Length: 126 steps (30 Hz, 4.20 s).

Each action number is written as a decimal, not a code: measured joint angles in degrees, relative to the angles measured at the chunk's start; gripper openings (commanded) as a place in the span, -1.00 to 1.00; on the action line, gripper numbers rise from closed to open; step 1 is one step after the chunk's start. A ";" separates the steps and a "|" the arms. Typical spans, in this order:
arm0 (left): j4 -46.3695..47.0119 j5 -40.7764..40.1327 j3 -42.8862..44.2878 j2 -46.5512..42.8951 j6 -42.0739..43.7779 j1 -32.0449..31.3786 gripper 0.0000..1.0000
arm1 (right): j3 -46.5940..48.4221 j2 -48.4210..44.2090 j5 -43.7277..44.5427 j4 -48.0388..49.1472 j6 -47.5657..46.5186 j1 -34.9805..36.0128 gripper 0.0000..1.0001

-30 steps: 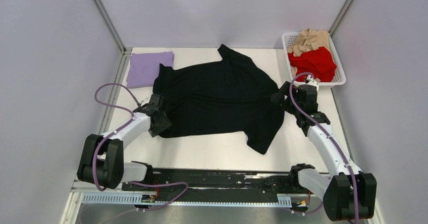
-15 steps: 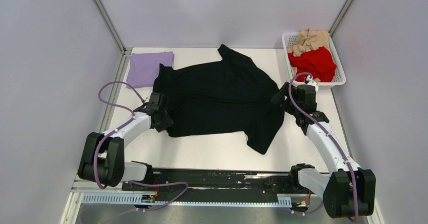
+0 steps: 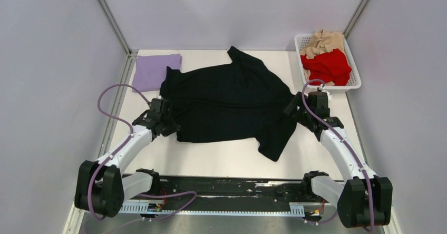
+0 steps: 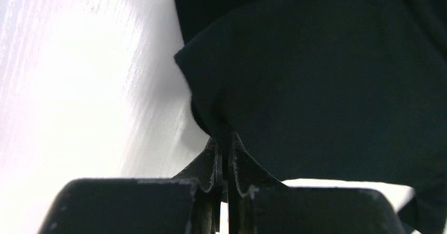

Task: Fold and stack the t-shirts
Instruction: Flatten out the tshirt

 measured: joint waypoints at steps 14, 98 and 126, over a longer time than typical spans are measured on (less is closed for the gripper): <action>0.68 0.55 -2.45 -11.39 0.37 0.00 -1.00 | 0.09 -0.07 -0.33 -24.46 9.05 14.14 0.63; -15.21 -0.70 74.25 -18.80 6.10 -0.07 -1.00 | 77.26 -7.39 -8.37 -12.68 -14.29 0.26 -1.00; -6.19 -11.47 31.61 -4.70 1.11 -0.13 -1.00 | 35.01 0.11 0.44 0.92 -19.08 0.26 -1.00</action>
